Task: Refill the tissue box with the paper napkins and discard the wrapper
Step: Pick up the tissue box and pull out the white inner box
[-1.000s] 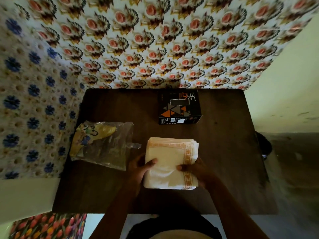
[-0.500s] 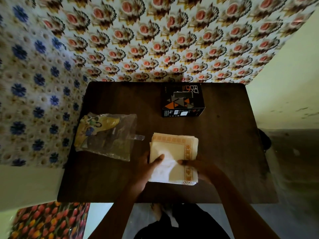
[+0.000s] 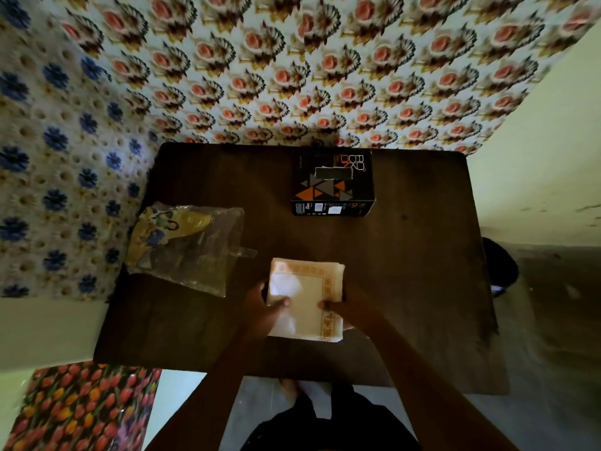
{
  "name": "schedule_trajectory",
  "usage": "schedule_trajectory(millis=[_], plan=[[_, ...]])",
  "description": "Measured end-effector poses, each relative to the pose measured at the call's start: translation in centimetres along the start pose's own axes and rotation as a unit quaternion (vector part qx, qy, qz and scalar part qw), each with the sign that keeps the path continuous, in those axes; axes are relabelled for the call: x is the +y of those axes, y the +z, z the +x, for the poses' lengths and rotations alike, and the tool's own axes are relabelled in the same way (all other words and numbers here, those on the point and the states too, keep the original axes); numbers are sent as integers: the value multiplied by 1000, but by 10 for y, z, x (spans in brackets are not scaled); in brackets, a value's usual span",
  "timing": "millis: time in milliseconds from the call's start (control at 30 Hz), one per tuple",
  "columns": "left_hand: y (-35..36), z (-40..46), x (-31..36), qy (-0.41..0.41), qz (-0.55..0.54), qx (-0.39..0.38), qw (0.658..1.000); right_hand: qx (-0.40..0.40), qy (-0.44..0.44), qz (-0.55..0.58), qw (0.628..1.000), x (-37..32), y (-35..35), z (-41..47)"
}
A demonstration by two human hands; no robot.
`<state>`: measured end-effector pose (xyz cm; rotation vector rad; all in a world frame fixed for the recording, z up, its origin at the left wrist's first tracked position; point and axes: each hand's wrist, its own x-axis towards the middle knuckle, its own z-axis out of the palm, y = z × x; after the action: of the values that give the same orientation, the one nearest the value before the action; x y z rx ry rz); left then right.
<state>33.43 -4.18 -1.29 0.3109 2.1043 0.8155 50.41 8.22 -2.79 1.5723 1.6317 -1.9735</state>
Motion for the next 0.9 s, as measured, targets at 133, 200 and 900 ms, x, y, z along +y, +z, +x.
schedule_trajectory(millis=[133, 200, 900], plan=[[10, 9, 3, -18, 99, 30, 994, 33, -31, -100, 994, -2, -15, 0], [12, 7, 14, -19, 127, 59, 990, 49, -48, -139, 988, -6, -26, -1], [51, 120, 197, 227, 280, 25, 932, 243, -81, 63, 964, -128, -130, 99]])
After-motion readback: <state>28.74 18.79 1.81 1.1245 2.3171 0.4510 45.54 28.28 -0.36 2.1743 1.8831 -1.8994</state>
